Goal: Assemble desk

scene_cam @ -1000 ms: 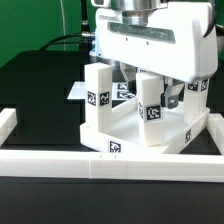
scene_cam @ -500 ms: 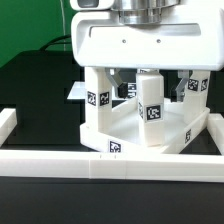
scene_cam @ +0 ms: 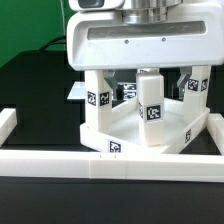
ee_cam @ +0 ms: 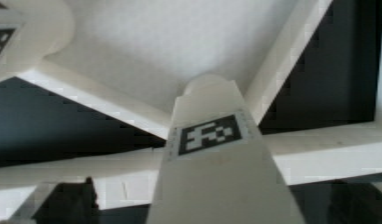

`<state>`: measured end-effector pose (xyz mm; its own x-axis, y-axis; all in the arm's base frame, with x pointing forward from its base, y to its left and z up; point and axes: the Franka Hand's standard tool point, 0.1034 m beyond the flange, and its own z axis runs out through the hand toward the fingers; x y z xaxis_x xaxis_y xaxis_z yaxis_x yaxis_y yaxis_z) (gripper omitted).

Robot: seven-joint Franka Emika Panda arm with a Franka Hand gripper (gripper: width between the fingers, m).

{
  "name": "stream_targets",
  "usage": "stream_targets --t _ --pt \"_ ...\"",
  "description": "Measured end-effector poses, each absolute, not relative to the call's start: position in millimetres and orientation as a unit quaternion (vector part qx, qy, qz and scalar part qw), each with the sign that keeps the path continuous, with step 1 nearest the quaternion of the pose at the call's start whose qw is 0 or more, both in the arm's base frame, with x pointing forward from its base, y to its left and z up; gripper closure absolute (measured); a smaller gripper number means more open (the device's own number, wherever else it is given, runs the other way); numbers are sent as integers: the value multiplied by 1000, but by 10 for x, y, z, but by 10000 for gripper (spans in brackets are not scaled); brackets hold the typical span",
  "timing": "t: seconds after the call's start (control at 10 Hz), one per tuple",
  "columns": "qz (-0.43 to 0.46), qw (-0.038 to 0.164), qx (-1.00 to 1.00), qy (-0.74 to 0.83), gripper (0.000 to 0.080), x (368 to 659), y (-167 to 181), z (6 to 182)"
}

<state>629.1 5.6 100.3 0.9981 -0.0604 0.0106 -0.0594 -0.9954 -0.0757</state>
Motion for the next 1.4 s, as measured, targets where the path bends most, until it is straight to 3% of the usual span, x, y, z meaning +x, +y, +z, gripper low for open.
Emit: stream_targets --t 0.3,0.4,0.5,0.6,0.7,1.0,1.4 --pt "-11 33 -999 -35 150 6301 52 1006" --pt "-11 33 -999 -33 237 6301 47 1005" --pt "-11 33 -999 -33 391 6300 43 1005" --pt "-11 33 -999 -33 391 6300 43 1005" --pt "-11 33 -999 -31 511 6300 40 1004" --pt "-10 33 -999 -23 511 6300 38 1002" --pt "-3 36 -986 162 511 6297 85 996"
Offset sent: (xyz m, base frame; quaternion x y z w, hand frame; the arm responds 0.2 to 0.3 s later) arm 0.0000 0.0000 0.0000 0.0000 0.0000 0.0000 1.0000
